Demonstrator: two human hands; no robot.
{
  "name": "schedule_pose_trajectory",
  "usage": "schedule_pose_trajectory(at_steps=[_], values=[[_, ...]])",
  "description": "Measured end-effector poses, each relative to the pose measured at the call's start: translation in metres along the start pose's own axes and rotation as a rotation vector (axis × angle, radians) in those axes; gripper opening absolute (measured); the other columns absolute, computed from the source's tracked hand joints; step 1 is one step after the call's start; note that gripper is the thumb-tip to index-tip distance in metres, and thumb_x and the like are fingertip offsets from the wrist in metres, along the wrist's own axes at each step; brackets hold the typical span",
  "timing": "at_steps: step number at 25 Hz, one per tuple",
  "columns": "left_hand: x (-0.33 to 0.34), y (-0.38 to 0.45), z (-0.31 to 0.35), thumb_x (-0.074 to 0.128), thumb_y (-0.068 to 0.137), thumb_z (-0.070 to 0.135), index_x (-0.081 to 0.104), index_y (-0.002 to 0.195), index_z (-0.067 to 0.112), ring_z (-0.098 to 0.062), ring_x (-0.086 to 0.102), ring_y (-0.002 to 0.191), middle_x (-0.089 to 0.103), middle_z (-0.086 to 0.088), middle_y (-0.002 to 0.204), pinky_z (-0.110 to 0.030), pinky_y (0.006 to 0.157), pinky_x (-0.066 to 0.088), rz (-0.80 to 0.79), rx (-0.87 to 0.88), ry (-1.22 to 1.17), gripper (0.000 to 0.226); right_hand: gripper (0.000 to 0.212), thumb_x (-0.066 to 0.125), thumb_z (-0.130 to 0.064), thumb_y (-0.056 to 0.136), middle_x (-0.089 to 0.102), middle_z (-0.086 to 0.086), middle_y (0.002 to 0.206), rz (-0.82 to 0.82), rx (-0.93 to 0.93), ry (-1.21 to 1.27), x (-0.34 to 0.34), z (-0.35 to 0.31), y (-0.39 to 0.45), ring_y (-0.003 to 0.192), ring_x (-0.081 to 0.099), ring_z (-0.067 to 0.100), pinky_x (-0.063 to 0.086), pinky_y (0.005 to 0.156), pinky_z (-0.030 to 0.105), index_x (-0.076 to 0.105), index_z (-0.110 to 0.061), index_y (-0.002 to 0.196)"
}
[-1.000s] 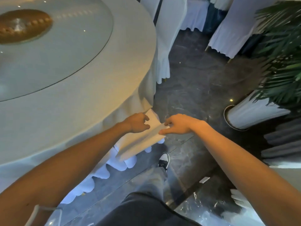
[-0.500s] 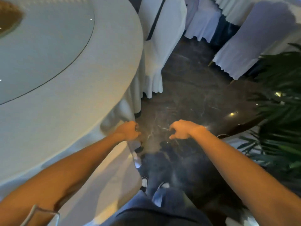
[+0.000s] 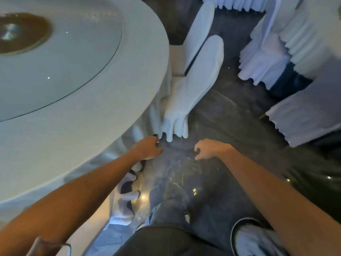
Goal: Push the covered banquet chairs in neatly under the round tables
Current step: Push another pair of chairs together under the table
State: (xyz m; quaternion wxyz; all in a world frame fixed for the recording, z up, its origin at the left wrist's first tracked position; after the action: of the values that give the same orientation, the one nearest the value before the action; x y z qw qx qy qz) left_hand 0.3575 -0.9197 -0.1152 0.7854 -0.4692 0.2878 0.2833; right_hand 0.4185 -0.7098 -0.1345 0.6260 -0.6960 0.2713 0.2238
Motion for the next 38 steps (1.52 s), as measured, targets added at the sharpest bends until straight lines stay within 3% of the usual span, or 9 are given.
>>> schedule_pose_trajectory(at_steps=[3, 6, 9, 13, 19, 23, 28, 32, 38], values=[[-0.017, 0.053, 0.046, 0.061, 0.090, 0.037, 0.053, 0.137, 0.014, -0.027, 0.054, 0.124, 0.054, -0.006, 0.140, -0.034, 0.097, 0.044, 0.013, -0.047, -0.073, 0.053, 0.050, 0.064, -0.043, 0.086, 0.059, 0.010, 0.126, -0.002, -0.050, -0.030, -0.053, 0.057, 0.030, 0.112, 0.056, 0.030, 0.048, 0.094, 0.046, 0.059, -0.011, 0.124], [-0.037, 0.127, 0.093, 0.060, 0.089, 0.042, 0.047, 0.141, 0.016, -0.027, 0.047, 0.132, 0.047, -0.006, 0.147, -0.038, 0.105, 0.040, 0.024, -0.080, -0.102, 0.060, 0.049, 0.061, -0.044, 0.087, 0.056, 0.004, 0.131, 0.028, -0.074, -0.064, -0.113, 0.120, 0.070, 0.116, 0.053, 0.025, 0.045, 0.098, 0.044, 0.057, -0.017, 0.128], [-0.066, 0.221, 0.153, 0.059, 0.090, 0.034, 0.061, 0.120, 0.021, -0.029, 0.050, 0.130, 0.055, -0.003, 0.119, -0.030, 0.087, 0.043, -0.023, -0.074, -0.131, 0.033, 0.046, 0.059, -0.040, 0.091, 0.055, 0.004, 0.135, 0.071, -0.080, -0.064, -0.182, 0.193, 0.122, 0.119, 0.052, 0.026, 0.044, 0.100, 0.044, 0.055, -0.018, 0.131], [-0.131, 0.315, 0.222, 0.063, 0.089, 0.046, 0.039, 0.144, 0.013, -0.030, 0.054, 0.124, 0.054, -0.010, 0.137, -0.040, 0.101, 0.045, 0.012, -0.112, -0.255, 0.069, 0.044, 0.056, -0.038, 0.094, 0.054, 0.003, 0.137, 0.074, -0.056, -0.106, -0.278, 0.273, 0.170, 0.121, 0.052, 0.025, 0.045, 0.099, 0.042, 0.055, -0.018, 0.133], [-0.227, 0.434, 0.292, 0.059, 0.079, 0.069, 0.048, 0.136, 0.020, -0.026, 0.061, 0.111, 0.063, -0.004, 0.126, -0.042, 0.096, 0.050, 0.162, -0.138, -0.385, 0.076, 0.039, 0.059, -0.034, 0.091, 0.060, 0.006, 0.131, 0.170, -0.122, -0.130, -0.419, 0.366, 0.245, 0.118, 0.055, 0.026, 0.047, 0.098, 0.044, 0.061, -0.015, 0.126], [-0.226, 0.500, 0.316, 0.048, 0.073, 0.086, 0.028, 0.151, 0.032, -0.032, 0.040, 0.139, 0.035, 0.000, 0.157, -0.050, 0.112, 0.039, 0.106, -0.280, -0.441, 0.097, 0.043, 0.060, -0.037, 0.089, 0.059, 0.003, 0.130, 0.214, -0.207, -0.223, -0.490, 0.410, 0.305, 0.118, 0.055, 0.025, 0.049, 0.091, 0.040, 0.058, -0.023, 0.130], [-0.223, 0.541, 0.327, 0.064, 0.065, 0.069, 0.055, 0.119, 0.043, -0.018, 0.062, 0.099, 0.064, 0.012, 0.118, -0.036, 0.086, 0.056, 0.247, -0.461, -0.493, 0.061, 0.038, 0.062, -0.035, 0.087, 0.059, 0.003, 0.123, 0.221, -0.413, -0.378, -0.559, 0.433, 0.359, 0.115, 0.056, 0.026, 0.050, 0.088, 0.040, 0.061, -0.024, 0.124], [-0.239, 0.536, 0.343, 0.065, 0.080, 0.043, 0.062, 0.108, 0.023, -0.018, 0.061, 0.081, 0.065, 0.002, 0.096, -0.029, 0.065, 0.045, 0.379, -0.647, -0.466, 0.035, 0.043, 0.062, -0.031, 0.089, 0.057, 0.004, 0.129, 0.251, -0.539, -0.451, -0.600, 0.433, 0.389, 0.116, 0.057, 0.028, 0.049, 0.092, 0.042, 0.058, -0.020, 0.130], [-0.260, 0.546, 0.348, 0.062, 0.081, 0.041, 0.063, 0.092, 0.013, -0.017, 0.053, 0.060, 0.058, -0.001, 0.075, -0.029, 0.057, 0.040, 0.419, -0.834, -0.277, 0.030, 0.055, 0.068, -0.019, 0.078, 0.050, 0.013, 0.132, 0.686, -0.787, -0.686, -0.670, 0.403, 0.442, 0.123, 0.046, 0.032, 0.036, 0.105, 0.047, 0.052, -0.010, 0.129]])
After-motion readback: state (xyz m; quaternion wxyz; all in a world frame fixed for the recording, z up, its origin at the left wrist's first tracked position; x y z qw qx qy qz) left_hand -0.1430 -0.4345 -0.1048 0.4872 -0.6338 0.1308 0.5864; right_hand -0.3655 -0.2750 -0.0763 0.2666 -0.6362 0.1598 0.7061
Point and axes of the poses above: each hand's wrist, its own y-axis towards the middle knuckle, its own x-axis out of the palm, z = x × y, the point moved 10 cm from there along y, towards the middle knuckle
